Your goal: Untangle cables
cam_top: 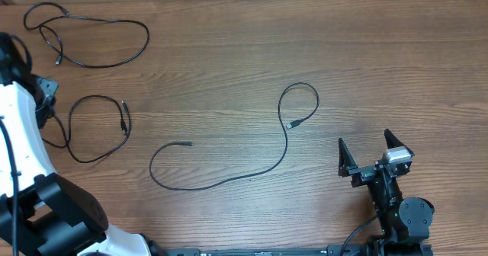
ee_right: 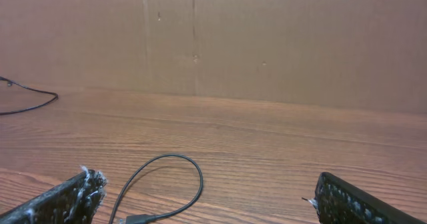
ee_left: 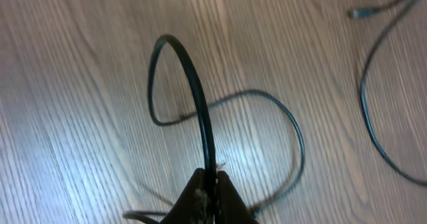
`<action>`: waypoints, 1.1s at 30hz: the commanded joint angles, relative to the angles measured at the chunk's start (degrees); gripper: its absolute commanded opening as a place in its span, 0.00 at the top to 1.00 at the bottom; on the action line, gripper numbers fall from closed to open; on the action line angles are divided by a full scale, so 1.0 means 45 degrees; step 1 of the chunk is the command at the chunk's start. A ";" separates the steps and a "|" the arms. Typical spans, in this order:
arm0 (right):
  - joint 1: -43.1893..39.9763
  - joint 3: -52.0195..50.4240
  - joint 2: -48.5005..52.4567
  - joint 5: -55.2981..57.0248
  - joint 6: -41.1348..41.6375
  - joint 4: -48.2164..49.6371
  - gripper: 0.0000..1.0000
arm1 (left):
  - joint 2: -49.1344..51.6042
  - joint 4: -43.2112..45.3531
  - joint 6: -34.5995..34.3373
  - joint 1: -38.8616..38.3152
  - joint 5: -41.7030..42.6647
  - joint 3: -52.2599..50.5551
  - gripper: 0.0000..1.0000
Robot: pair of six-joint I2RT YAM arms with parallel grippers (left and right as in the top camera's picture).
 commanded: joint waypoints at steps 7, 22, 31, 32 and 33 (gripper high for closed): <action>0.0039 -0.0131 -0.0102 0.0087 -0.0019 0.0063 0.00 | 0.0097 0.1549 0.1753 0.0748 -0.1127 0.0238 0.95; 0.0039 -0.0131 -0.0102 0.0087 -0.0019 0.0068 0.00 | 0.1540 0.4046 0.5051 0.0738 -0.0714 0.0233 0.96; 0.0039 -0.0131 -0.0102 0.0087 -0.0019 0.0063 0.00 | 0.2482 0.6300 0.8330 0.0733 0.0272 0.0238 0.96; 0.0039 -0.0131 -0.0102 0.0087 -0.0019 0.0063 0.00 | 0.2482 0.6683 0.8825 0.0733 0.0272 0.0238 0.96; 0.0039 -0.0131 -0.0102 0.0087 -0.0019 0.0068 0.00 | 0.2472 0.7038 0.9272 0.0733 0.0272 0.0248 0.96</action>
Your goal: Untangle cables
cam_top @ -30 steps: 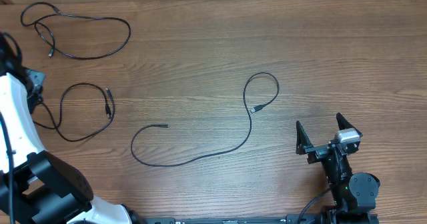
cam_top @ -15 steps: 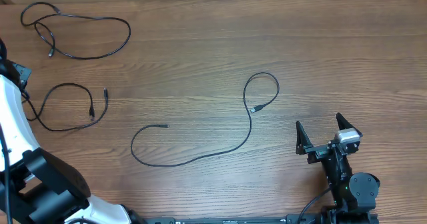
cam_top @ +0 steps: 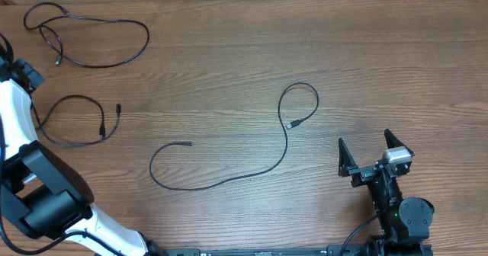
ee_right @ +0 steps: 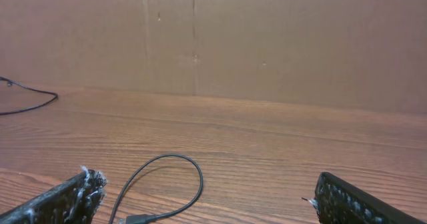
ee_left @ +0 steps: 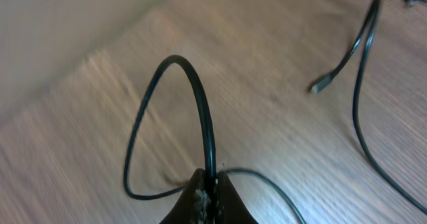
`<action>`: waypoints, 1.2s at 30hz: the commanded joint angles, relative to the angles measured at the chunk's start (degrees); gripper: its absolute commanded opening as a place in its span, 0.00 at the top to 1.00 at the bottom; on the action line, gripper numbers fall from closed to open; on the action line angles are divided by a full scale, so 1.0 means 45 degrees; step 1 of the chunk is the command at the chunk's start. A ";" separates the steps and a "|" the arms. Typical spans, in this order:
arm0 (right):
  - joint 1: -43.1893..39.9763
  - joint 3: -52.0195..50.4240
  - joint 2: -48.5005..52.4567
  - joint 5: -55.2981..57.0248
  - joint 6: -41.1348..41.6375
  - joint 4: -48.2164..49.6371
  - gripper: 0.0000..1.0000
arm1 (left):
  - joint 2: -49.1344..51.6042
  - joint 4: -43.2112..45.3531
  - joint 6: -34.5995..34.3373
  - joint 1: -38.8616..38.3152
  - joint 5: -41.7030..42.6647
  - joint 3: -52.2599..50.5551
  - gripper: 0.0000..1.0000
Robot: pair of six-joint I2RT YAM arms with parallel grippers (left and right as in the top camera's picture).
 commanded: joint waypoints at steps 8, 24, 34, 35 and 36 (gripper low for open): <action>0.0039 -0.0131 -0.0102 0.0087 -0.0024 0.0068 0.00 | 0.0102 0.1127 0.0801 0.0160 0.1943 0.0568 0.34; 0.0039 -0.0131 -0.0102 0.0087 -0.0024 0.0068 0.00 | 0.0175 -0.2239 -0.0452 -0.0194 0.2807 0.0544 0.07; 0.0039 -0.0131 -0.0102 0.0087 -0.0024 0.0068 0.00 | -0.0248 -0.2448 -0.0583 -0.0340 0.1729 0.0617 0.18; 0.0039 -0.0131 -0.0102 0.0087 -0.0024 0.0073 0.00 | -0.0374 -0.2463 -0.0583 -0.0340 0.1311 0.0627 0.13; 0.0039 -0.0131 -0.0102 0.0087 -0.0024 0.0073 0.00 | -0.0461 -0.2497 -0.0588 -0.0340 0.0962 0.0636 0.03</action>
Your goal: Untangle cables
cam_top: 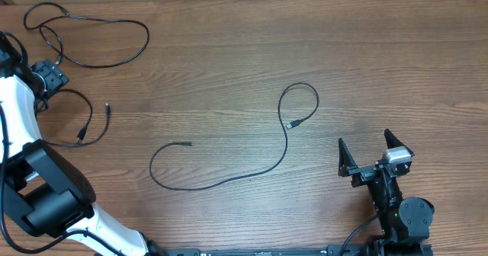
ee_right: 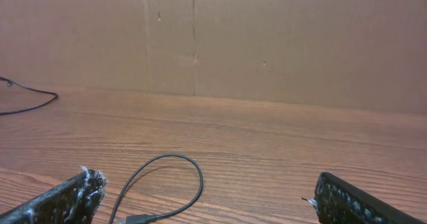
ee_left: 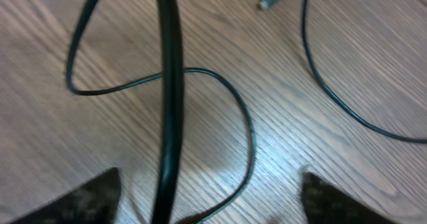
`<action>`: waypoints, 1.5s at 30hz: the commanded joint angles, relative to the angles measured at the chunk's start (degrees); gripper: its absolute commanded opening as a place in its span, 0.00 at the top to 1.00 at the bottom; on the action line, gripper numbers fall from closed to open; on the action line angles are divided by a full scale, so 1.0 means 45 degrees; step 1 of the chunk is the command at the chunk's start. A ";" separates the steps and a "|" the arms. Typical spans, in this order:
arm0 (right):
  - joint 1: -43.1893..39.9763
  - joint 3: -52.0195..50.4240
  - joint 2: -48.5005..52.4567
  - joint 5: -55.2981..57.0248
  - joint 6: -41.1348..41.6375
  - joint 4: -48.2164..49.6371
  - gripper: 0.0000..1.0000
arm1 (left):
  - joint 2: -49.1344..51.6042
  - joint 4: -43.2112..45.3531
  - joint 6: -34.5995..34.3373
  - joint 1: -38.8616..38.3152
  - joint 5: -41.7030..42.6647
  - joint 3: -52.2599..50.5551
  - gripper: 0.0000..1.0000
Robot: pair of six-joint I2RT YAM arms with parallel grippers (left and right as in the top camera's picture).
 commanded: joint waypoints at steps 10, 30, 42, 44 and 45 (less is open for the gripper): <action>0.0039 -0.0131 -0.0102 0.0092 -0.0019 0.0068 0.00 | -0.1540 -0.2409 -0.2540 -0.0015 -0.6853 0.0355 0.00; 0.0039 -0.0131 -0.0102 0.0092 -0.0019 0.0068 0.00 | -0.1549 -0.4886 -0.4959 -0.0019 -0.3628 0.0355 0.02; 0.0039 -0.0131 -0.0102 0.0092 -0.0019 0.0068 0.00 | -0.1540 -0.3682 -0.1472 -0.0277 0.0238 0.0282 0.58; 0.0039 -0.0131 -0.0102 0.0092 -0.0019 0.0068 0.00 | -0.1535 -0.3536 -0.1472 -0.0267 0.0189 0.0204 0.68; 0.0039 -0.0131 -0.0102 0.0092 -0.0019 0.0073 0.00 | -0.1525 -0.3458 -0.1477 -0.0267 0.0053 0.0180 0.70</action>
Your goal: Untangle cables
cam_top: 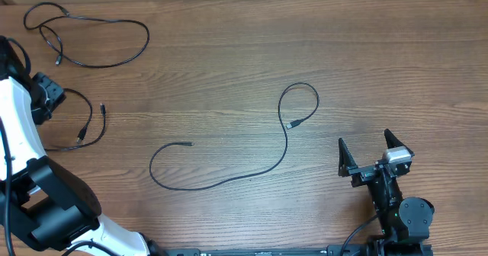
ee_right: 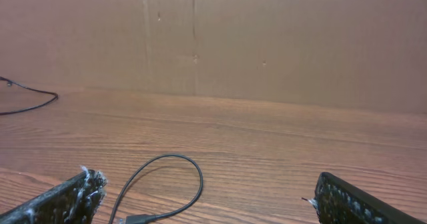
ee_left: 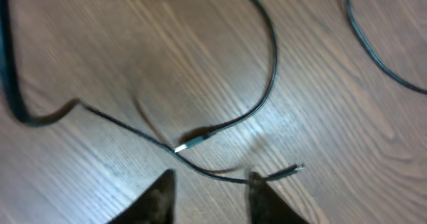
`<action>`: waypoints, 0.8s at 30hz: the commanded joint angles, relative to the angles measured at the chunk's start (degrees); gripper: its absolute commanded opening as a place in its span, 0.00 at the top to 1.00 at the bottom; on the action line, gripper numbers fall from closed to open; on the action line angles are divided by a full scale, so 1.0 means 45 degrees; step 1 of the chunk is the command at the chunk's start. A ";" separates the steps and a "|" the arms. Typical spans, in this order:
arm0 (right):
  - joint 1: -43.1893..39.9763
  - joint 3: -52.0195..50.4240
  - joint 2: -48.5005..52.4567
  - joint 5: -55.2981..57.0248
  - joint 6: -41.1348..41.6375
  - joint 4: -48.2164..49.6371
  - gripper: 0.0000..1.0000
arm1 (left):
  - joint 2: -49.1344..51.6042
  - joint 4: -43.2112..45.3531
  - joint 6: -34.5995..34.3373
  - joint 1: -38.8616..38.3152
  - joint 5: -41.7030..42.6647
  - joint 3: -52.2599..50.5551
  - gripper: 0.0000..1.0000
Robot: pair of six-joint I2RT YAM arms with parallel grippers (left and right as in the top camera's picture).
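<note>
Three black cables lie apart on the wooden table. A short looped cable point(cam_top: 85, 123) rests at the left edge, its plug point(ee_left: 191, 143) and thin end point(ee_left: 291, 170) just ahead of my left gripper point(ee_left: 210, 199). That left gripper point(cam_top: 47, 96) is open, with only bare wood between its fingers. A long cable point(cam_top: 229, 178) curves across the middle and ends in a loop point(ee_right: 193, 167) in front of my right gripper point(ee_right: 213, 205). The right gripper point(cam_top: 374, 158) stands wide open and empty.
A third cable point(cam_top: 84, 39) lies coiled at the far left corner; a stretch of it point(ee_left: 373, 51) shows at the right of the left wrist view. A cardboard wall point(ee_right: 267, 37) closes the far side of the table point(cam_top: 229, 65).
My left gripper has shifted slightly and its fingers stand closer together. The short cable, which then ran up between the fingers, now lies flat on the wood ahead of them. The right arm is unchanged.
My left gripper was shut on the short looped cable at the left edge, then held it further back and left. Then it stood open with the cable released between its fingers. Now the cable rests further left than at first, apart from the others. The right gripper stayed still.
</note>
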 commanded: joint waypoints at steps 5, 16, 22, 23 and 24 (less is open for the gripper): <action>0.0039 -0.0131 -0.0102 0.0092 -0.0015 0.0063 0.00 | -0.0097 0.0233 0.0486 -0.0078 -0.1258 0.0039 0.75; 0.0039 -0.0131 -0.0102 0.0092 -0.0015 0.0063 0.00 | 0.1224 0.0903 0.0476 0.0223 -0.3264 0.0039 0.83; 0.0039 -0.0131 -0.0102 0.0092 -0.0015 0.0068 0.00 | 0.1438 0.0583 -0.0568 0.1972 -0.3293 0.0039 0.84; 0.0039 -0.0131 -0.0102 0.0092 -0.0015 0.0063 0.00 | 0.1438 0.0476 -0.0748 0.2361 -0.3133 0.0039 0.84; 0.0039 -0.0131 -0.0102 0.0092 -0.0015 0.0068 0.00 | 0.1438 0.0359 -0.0923 0.2778 -0.2885 0.0039 0.85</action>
